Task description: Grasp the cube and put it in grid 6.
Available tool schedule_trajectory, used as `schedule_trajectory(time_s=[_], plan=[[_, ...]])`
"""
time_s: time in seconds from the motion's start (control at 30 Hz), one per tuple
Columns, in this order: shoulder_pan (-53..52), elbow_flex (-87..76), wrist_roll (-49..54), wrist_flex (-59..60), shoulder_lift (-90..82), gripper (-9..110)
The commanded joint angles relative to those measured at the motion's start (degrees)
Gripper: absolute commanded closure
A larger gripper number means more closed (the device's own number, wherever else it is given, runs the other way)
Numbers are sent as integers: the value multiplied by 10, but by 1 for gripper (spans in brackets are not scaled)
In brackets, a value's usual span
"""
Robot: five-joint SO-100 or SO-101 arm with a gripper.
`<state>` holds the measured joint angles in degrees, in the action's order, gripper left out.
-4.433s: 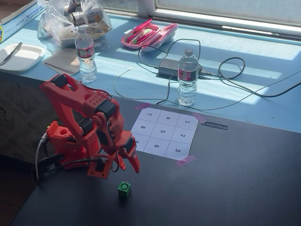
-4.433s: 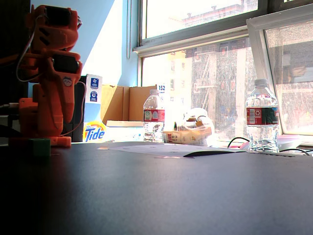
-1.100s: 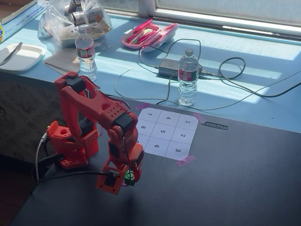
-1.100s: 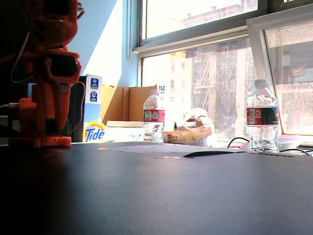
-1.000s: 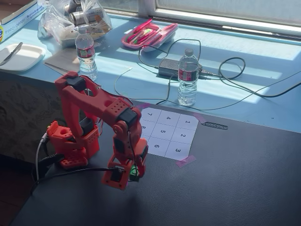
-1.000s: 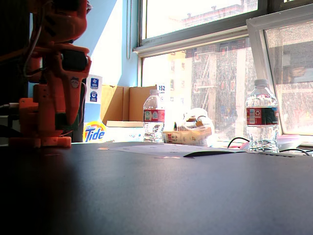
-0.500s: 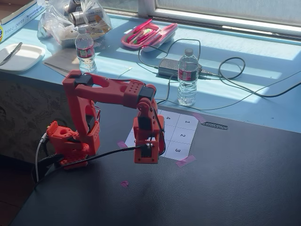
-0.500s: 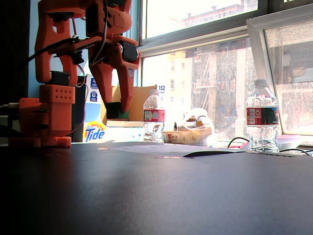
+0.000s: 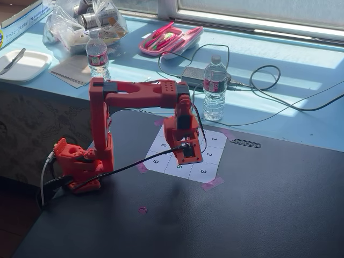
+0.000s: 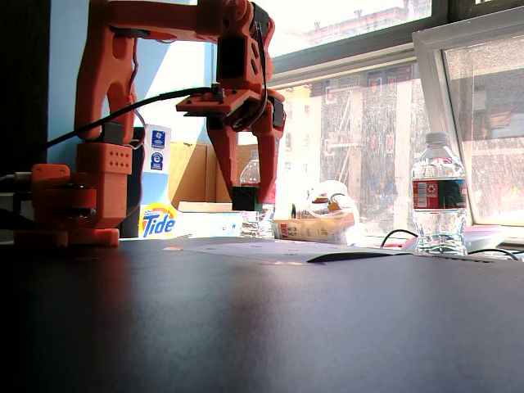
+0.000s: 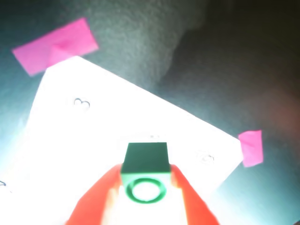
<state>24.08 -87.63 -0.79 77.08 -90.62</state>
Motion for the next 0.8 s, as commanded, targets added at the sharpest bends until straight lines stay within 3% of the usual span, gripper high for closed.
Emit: schedule_trajectory(time_s=[0.0,0.6,0.77], plan=[[23,29,-9,-13,7,101],[22,22,5,-40,52,101],[19,22,7,-37,53,95]])
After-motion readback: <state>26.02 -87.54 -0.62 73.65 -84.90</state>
